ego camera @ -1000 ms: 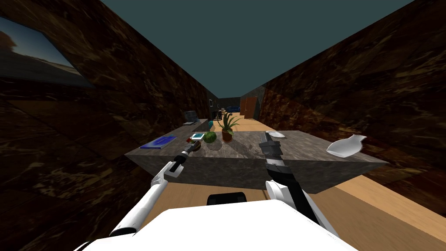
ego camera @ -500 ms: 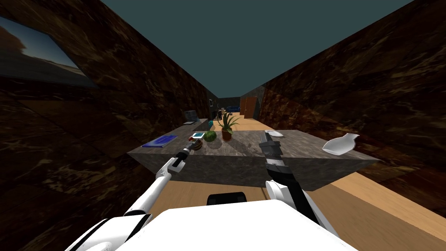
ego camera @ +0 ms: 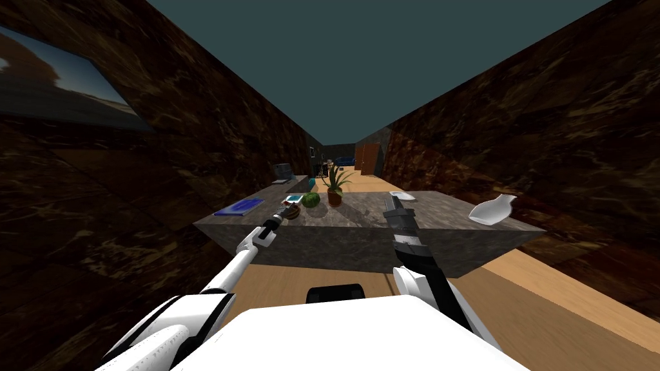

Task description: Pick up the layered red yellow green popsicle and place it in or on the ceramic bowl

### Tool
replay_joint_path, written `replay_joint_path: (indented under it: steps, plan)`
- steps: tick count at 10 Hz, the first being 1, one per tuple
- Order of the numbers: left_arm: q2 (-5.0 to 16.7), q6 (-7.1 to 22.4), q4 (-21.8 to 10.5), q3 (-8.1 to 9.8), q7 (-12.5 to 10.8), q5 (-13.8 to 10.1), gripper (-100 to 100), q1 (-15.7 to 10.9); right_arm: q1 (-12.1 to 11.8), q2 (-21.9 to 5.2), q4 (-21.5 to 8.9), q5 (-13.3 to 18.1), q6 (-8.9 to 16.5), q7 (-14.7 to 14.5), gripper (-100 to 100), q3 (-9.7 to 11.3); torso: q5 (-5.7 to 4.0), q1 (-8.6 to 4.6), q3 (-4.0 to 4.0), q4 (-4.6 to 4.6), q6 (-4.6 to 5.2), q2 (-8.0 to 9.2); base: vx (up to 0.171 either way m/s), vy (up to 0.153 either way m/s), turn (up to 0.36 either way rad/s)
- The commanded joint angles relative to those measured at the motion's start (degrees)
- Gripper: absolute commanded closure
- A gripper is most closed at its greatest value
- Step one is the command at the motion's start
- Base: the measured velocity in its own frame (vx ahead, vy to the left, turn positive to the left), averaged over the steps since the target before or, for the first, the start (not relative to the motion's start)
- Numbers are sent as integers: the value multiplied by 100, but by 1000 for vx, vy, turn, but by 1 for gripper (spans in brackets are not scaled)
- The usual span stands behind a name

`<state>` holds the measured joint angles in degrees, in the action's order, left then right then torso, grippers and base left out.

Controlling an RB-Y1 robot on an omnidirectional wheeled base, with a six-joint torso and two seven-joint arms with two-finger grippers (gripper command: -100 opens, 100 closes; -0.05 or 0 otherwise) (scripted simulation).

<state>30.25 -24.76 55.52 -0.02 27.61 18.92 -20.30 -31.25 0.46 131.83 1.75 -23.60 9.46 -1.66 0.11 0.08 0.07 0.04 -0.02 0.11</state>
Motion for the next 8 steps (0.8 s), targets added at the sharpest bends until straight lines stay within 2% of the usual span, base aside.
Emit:
replay_joint_path:
  steps: [1, 3, 4, 5, 8]
  plan:
    - [101, -71, -286, -89, 0, -77, -100, -286, 0, 0, 0, 0, 0, 0, 0, 0, 0, 0, 0, 0, 0, 0, -77, -12, -2]
    - [101, -71, -528, -89, 0, -77, -100, -528, 0, 0, 0, 0, 0, 0, 0, 0, -1, -4, 7, 3, 0, 13, -59, -13, -1]
    - [101, -71, -672, -89, 0, -77, -100, -528, 0, 0, 0, 0, 0, 0, 0, 0, 0, -1, 1, 0, 0, 2, 0, 0, 0]
    - [176, -147, -835, -170, 20, -148, -100, -786, 0, 0, 0, 0, 0, 0, 0, 0, 1, 3, -6, -3, -1, -10, -57, -13, 0]
    - [250, -222, -1659, -251, 40, -218, -100, -1448, 1, 0, 0, 0, 0, 0, 0, 0, -1, -6, 10, 3, 0, 20, -94, -17, -3]
